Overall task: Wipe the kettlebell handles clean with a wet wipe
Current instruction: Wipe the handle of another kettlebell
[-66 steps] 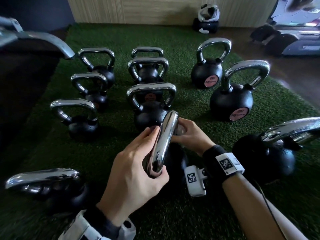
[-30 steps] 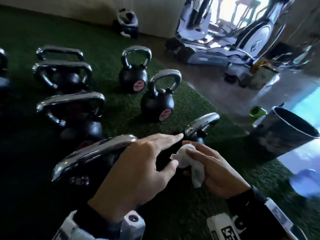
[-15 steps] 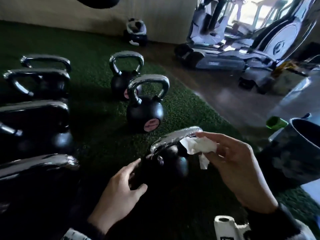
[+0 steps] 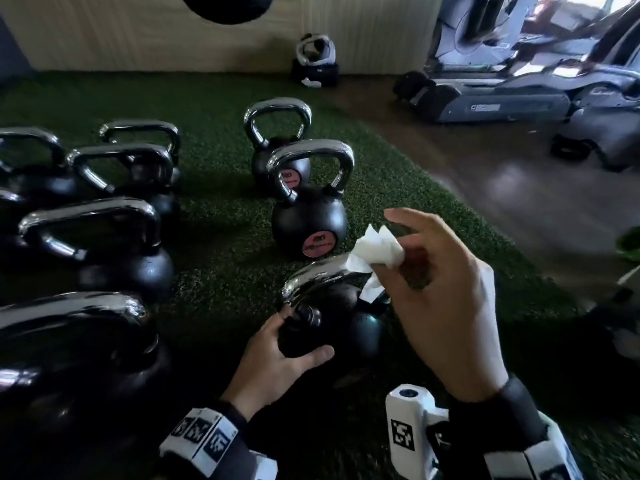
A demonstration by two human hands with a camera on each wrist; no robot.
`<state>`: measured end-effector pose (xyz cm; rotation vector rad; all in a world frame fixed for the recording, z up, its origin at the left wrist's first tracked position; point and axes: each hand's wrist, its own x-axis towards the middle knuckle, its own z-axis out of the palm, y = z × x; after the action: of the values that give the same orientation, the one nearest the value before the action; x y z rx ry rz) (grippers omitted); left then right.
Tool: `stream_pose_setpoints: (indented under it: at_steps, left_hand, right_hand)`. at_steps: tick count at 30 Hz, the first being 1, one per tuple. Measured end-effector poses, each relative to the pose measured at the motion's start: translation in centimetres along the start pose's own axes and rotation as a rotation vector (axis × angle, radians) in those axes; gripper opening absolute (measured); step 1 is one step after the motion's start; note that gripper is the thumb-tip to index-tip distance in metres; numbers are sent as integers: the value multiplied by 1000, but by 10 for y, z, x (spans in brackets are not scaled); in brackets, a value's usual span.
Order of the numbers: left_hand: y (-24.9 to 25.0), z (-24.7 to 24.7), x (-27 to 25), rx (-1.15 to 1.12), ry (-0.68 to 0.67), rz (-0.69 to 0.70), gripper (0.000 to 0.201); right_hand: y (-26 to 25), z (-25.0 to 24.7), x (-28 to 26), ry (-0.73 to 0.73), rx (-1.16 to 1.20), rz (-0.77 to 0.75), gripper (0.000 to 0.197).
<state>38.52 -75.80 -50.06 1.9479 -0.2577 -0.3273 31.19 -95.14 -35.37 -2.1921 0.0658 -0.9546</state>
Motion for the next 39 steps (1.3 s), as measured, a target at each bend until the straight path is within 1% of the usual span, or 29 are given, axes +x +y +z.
stream_pose_setpoints:
  at_steps: [2,4,7,10,13,16,17,19,22,27,29,31,33,34,36,38,39]
  left_hand:
    - [0,2,-1,-10,7,34,68]
    - [2,3,-3,-19,13,38,64]
    - [2,5,-3,-35,16,41,59]
    - [0,5,-3,-53,11,19,53]
    - [-3,3,-1,-68,8,-7,58]
    - [-4,1,1,-66,-2,-3,61]
    - [-4,0,1,-64,4,4,59]
    - [-5,0,0,-68,13,17,57]
    - [-7,1,0,-72,27,19,61]
    - [-10,1,0,-67,19,7,66]
    - [-8,0,-1,-54,18,8,65]
    - [-6,0,-1,-48,20,15,66]
    - [-5,0,-2,-33,22,9,69]
    - [-5,1,-2,-28,28,3,72]
    - [-4,2,-3,-29,32,-2,75]
    - [-3,1,-3,-34,27,11,73]
    - [-3,2,-4,-42,23,22,70]
  right_hand:
    - [-2,6,4,30,51,-34,35]
    - [-2,15,8,53,19,-89,30]
    - [5,27,12,31,-47,-128,33]
    - [9,36,11,-96,-174,-181,34]
    - [-1,43,1,-257,-327,-204,33]
    - [-4,40,-7,-319,-363,-196,37]
    - [1,37,-6,-307,-357,-200,36]
    - [19,30,-4,-232,-349,-187,34]
    - [38,24,-1,-127,-349,-138,38]
    - [31,31,-5,-110,-382,-192,40]
    - [45,28,-4,-60,-334,-137,38]
    - [64,23,-1,-9,-242,2,36]
    - [76,22,-3,17,-207,135,31]
    - [77,23,-5,32,-208,164,29]
    - [75,26,-10,85,-190,174,27]
    - [79,29,-11,111,-124,211,29]
    - [85,30,-10,102,-70,269,31]
